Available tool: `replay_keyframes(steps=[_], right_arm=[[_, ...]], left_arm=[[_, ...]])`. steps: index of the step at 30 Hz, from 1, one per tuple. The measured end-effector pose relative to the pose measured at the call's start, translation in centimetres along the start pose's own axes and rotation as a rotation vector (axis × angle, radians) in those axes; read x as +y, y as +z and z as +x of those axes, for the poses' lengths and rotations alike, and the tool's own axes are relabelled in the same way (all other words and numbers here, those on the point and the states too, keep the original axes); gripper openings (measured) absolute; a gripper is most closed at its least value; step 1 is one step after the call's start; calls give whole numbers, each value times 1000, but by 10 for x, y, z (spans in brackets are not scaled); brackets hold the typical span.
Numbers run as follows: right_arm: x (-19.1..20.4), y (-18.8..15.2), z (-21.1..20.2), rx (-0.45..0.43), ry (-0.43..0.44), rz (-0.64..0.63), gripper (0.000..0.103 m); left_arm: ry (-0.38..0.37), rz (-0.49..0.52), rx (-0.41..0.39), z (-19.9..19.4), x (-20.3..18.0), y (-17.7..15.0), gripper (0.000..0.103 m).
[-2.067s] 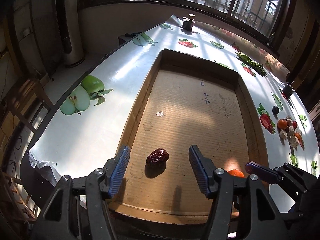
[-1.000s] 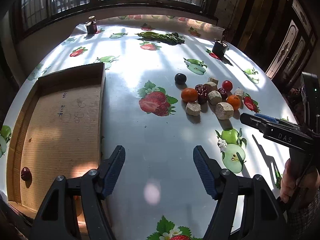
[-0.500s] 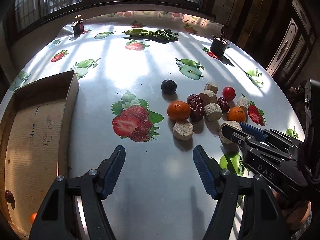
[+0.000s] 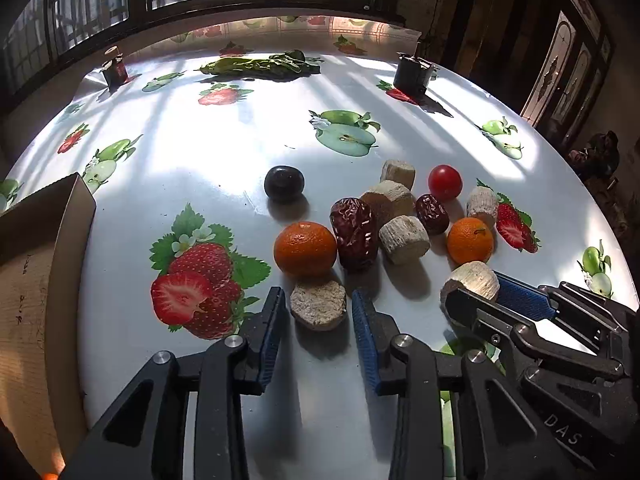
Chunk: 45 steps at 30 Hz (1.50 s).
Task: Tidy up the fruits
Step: 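Grasp the round beige slice with the left tool, then carry the slice and block into the box and open both tools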
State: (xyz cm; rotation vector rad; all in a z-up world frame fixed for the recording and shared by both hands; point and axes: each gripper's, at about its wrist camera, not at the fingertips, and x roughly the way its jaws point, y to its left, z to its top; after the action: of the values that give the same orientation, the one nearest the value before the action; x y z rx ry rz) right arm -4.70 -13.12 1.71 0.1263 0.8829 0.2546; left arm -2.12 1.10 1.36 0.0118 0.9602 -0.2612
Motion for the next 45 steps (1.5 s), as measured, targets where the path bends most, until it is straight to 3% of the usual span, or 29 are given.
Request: replay_keyframes(steps=[9,13,17,21,25,31,36,45], right_arm=[[6,-5,2,-2,-46,-33,33],[8,-8,-3,6,-43,-30,32],[26,-11,-22,-4,-20,-43,33],[67,-7,-38,-25,35,-105,33],[124,-1,-38,-9,144,-178,33],[213,-1,-13,75,284,-299,33],[266,-11,22,158,294,-381,33],[299,-28,61,236,254,-440,33]], left_arm=[[-42,-78,-19,-35,24,-17,27],[-47,-156,-56,-70,60,-29,27],[18,-251,-98,-103,114,-45,28],[119,-364,-131,-130,175,-63,28],[221,-438,-134,-147,222,-82,28],[271,-462,-87,-143,260,-92,28],[269,-454,-32,-128,268,-97,28],[265,-477,-30,-127,277,-107,28]])
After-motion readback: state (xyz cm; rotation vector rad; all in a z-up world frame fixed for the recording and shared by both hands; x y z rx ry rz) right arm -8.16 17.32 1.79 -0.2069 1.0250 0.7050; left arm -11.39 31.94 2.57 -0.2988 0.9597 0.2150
